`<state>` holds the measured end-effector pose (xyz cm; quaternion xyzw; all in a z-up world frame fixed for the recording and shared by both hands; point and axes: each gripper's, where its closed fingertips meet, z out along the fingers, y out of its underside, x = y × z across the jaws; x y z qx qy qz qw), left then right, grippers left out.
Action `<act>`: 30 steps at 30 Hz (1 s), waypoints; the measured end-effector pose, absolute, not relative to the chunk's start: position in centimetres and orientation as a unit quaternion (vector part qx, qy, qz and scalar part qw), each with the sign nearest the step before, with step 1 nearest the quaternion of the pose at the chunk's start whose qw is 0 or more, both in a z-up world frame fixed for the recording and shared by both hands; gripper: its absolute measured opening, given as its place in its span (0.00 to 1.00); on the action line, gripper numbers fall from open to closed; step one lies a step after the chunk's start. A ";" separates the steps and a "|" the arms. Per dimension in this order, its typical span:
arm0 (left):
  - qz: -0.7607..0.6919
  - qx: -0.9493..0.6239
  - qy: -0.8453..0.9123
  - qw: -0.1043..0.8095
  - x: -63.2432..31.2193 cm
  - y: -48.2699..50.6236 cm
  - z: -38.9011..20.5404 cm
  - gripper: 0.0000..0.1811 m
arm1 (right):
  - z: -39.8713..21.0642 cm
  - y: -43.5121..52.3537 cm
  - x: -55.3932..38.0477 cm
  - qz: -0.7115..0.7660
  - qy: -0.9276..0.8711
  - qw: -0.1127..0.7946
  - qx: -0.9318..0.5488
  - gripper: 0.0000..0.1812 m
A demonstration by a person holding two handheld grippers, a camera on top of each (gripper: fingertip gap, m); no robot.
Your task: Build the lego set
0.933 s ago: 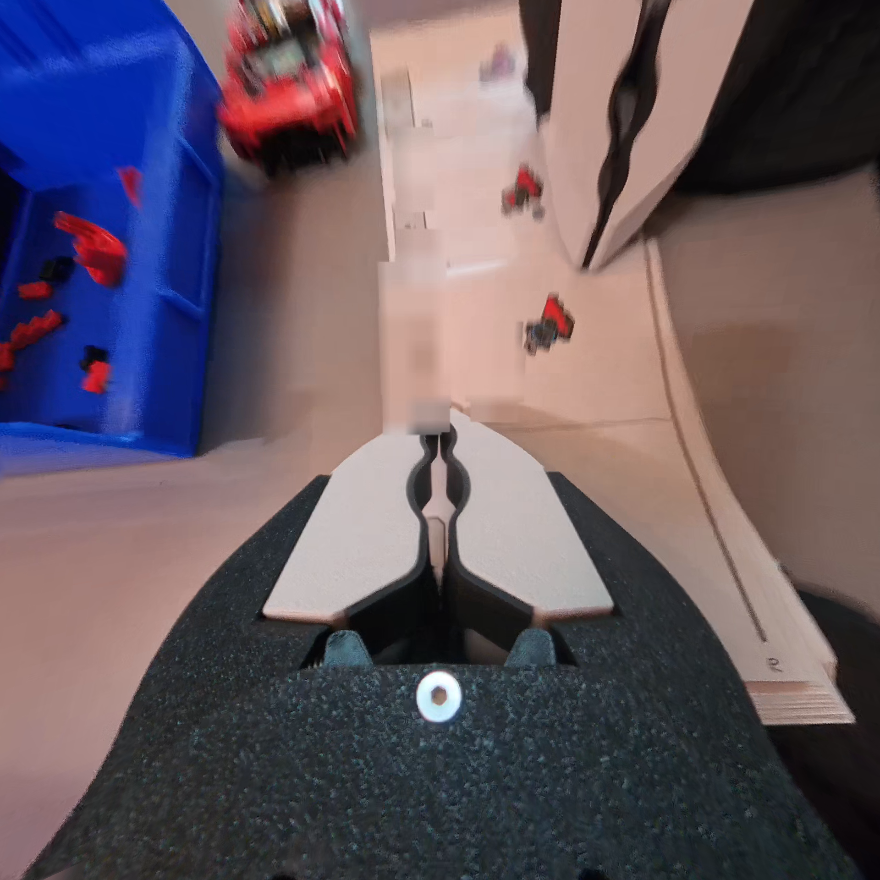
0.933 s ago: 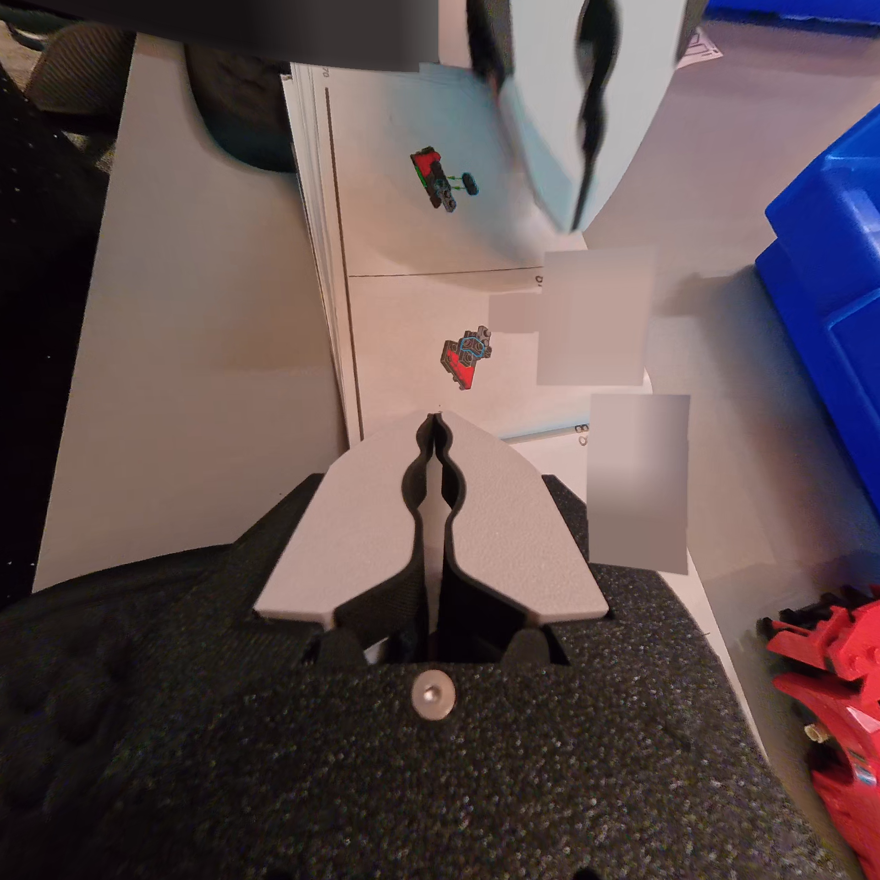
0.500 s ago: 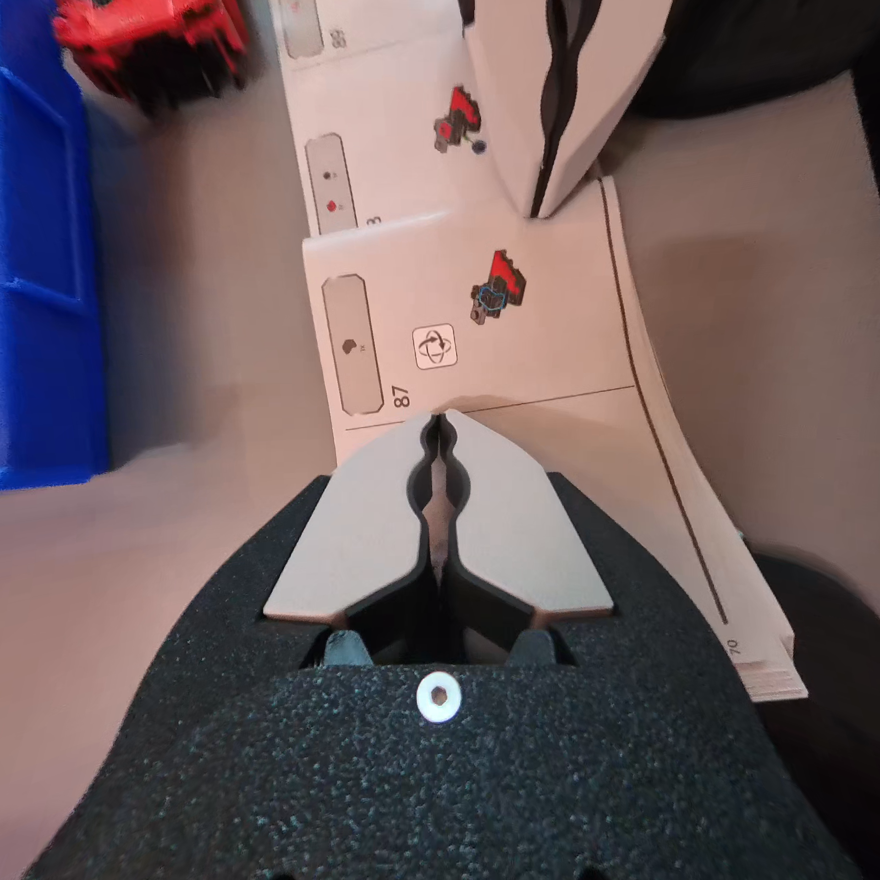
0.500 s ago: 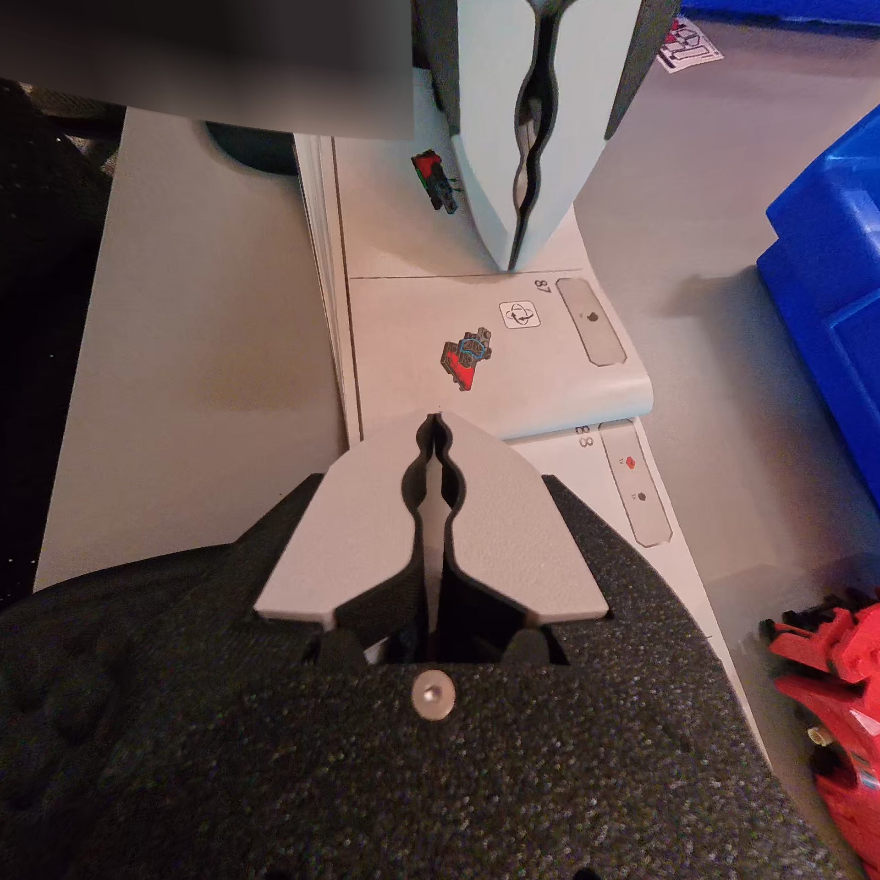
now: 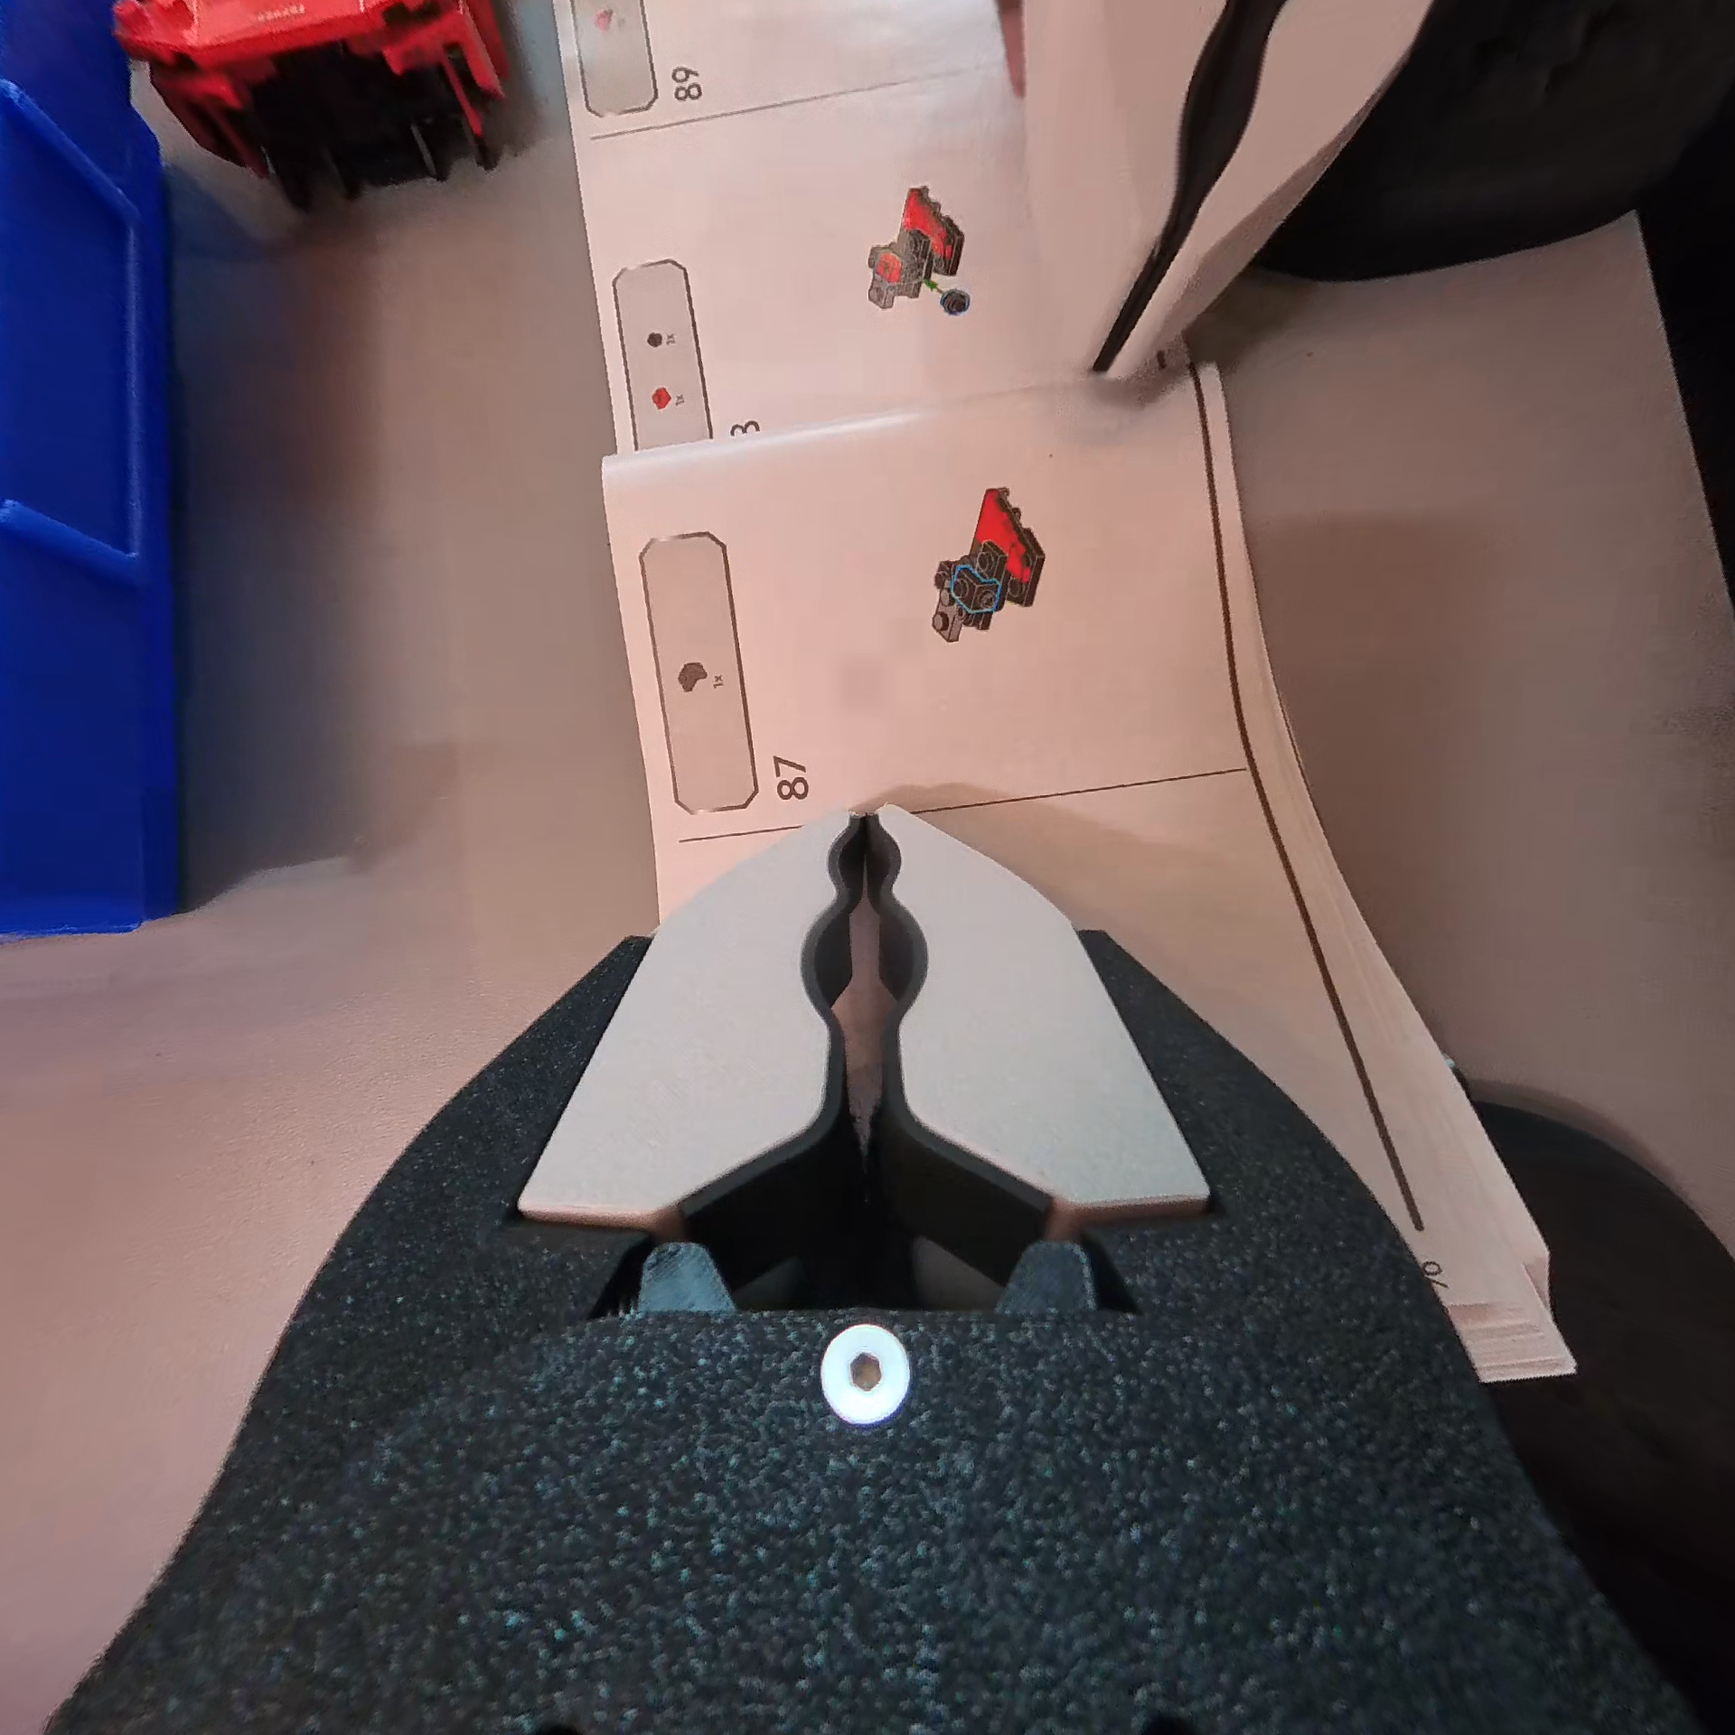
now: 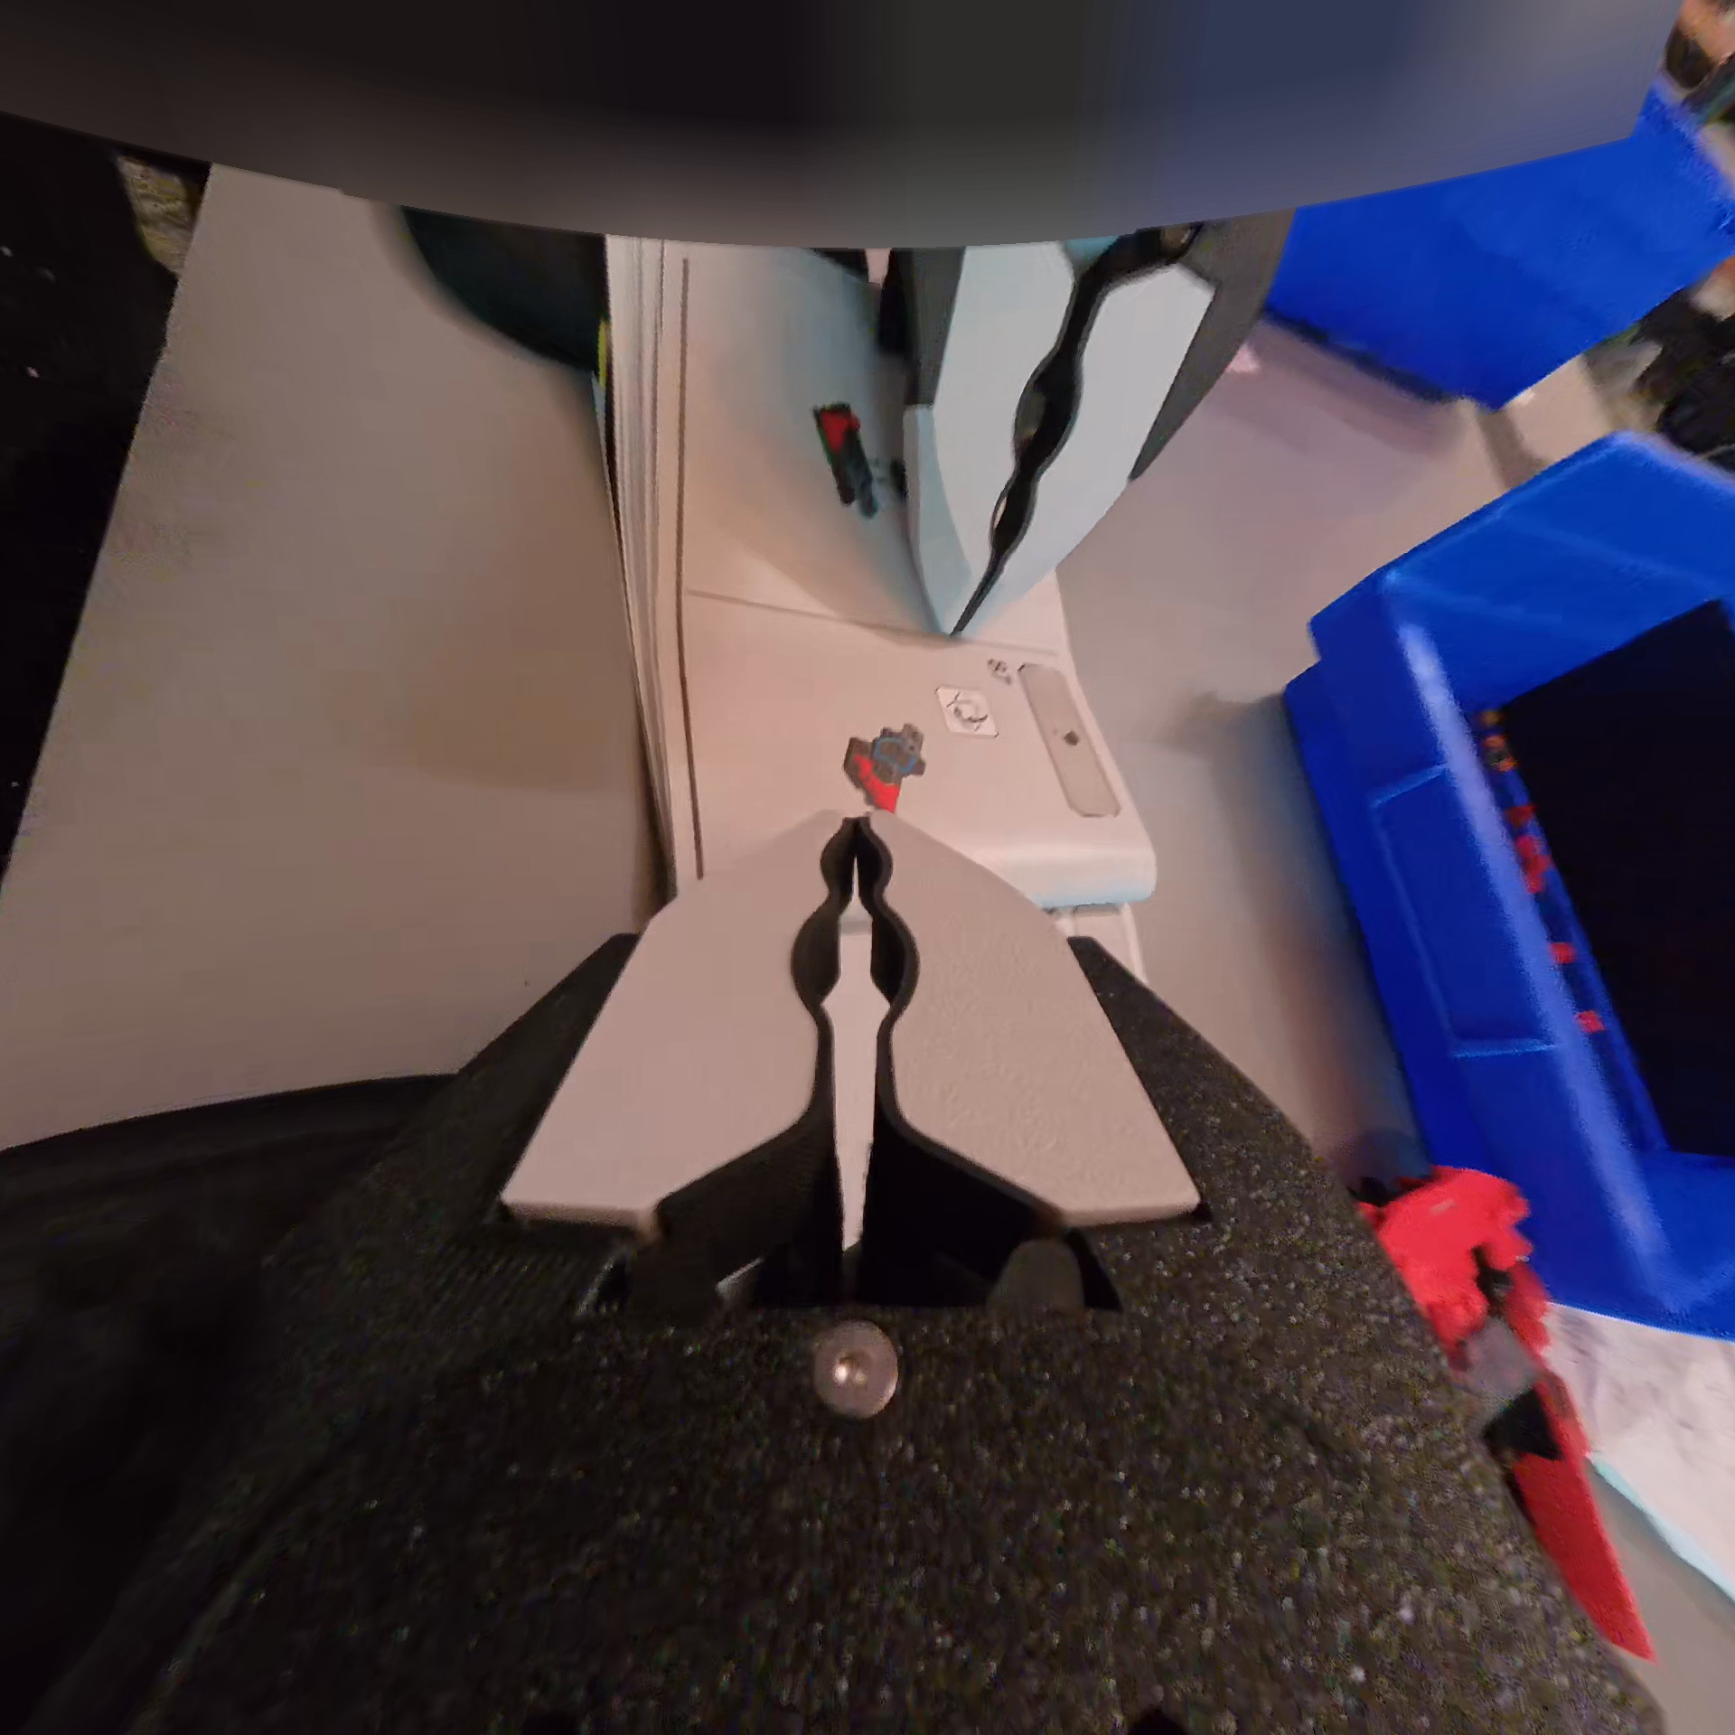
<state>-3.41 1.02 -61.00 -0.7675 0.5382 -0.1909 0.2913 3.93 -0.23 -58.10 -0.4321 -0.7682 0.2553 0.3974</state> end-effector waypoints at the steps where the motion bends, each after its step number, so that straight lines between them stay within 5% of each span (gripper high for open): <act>1: -0.192 -0.768 0.538 0.291 -3.4 1.0 -61.0 0.00 | -57.6 -0.2 4.0 0.253 -0.765 0.406 -0.431 0.00; 11: -0.207 -0.767 0.533 0.291 -2.8 1.1 -61.2 0.00 | -60.5 2.6 5.8 0.232 -0.733 0.341 -0.541 0.00; 30: -0.200 -0.765 0.534 0.298 -2.2 0.8 -61.1 0.00 | -58.0 -0.1 5.0 0.324 -0.737 0.378 -0.458 0.00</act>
